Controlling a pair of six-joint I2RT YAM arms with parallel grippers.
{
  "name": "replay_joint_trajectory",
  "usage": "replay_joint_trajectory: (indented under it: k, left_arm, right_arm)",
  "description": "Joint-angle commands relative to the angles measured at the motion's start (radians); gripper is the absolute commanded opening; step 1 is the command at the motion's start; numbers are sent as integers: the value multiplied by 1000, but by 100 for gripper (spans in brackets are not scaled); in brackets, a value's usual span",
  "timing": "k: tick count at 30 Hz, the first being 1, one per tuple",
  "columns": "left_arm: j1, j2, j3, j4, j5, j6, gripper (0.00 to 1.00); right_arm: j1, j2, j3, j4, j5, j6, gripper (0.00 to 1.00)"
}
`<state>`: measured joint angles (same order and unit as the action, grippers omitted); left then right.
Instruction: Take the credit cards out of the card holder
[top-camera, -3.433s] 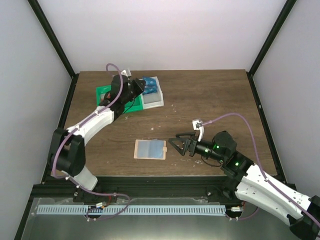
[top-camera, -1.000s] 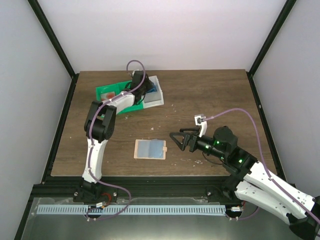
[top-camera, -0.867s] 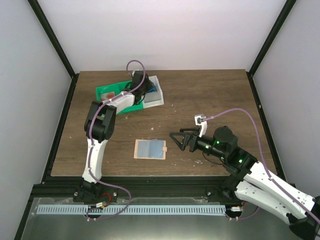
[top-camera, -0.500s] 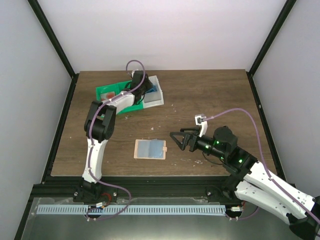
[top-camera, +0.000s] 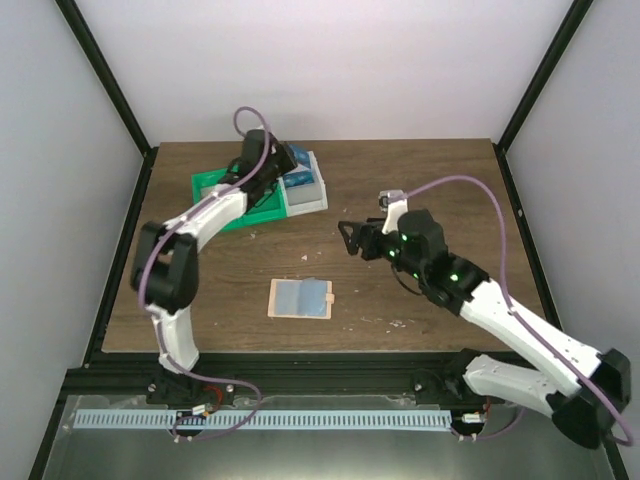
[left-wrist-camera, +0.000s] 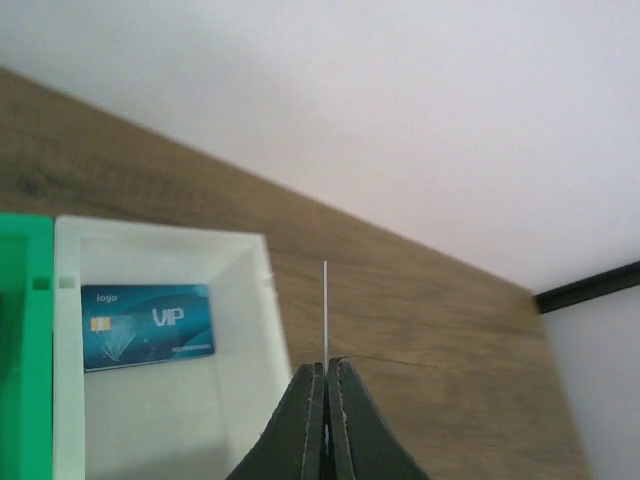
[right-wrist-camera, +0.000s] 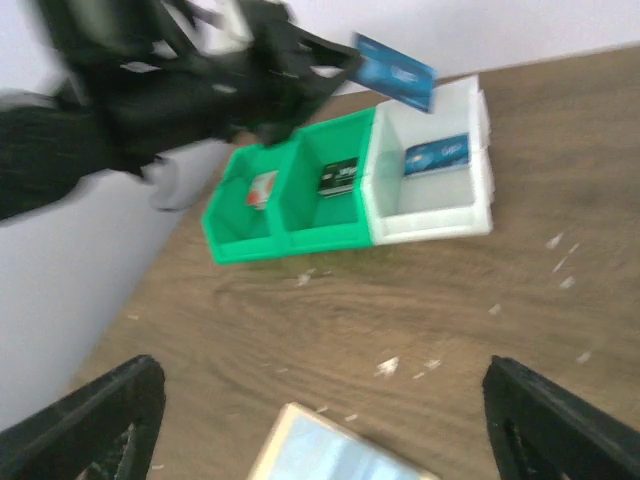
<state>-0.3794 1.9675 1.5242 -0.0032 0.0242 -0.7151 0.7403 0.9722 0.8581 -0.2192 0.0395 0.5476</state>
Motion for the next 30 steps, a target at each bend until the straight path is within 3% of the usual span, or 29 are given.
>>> replay_joint_trajectory:
  k: [1,3,5,9,15,19,24,30]
  left_arm:
    - [11,-183,-111,11,27,19,0]
    - [15,-241,-158,-15,34,28,0]
    - [20,-292,-210,-41,60,42,0]
    - [37,-401,-382,-23,99,47,0]
    - [143,-488,-567,44,321,1,0]
    - [160,-548,-616,32,308,40,0]
    - [161,-595,-642,35,318,47,0]
    - [161,-609,-671,42,340,36,0]
  right_arm:
    - [-65,153,52,117,-40,-104,69]
    - [-81,255,72,185,-57,-123,53]
    - [-99,349,98,247,-70,-130,49]
    - [-134,550,187,342,-73,-136,48]
    - [-147,816,338,406,-43,-161,50]
    - [-160,958,440,378,-35,-153,61]
    - [-172,1089,582,320,-49,-170,54]
    - [-188,1156,639,294,-28,-179,55]
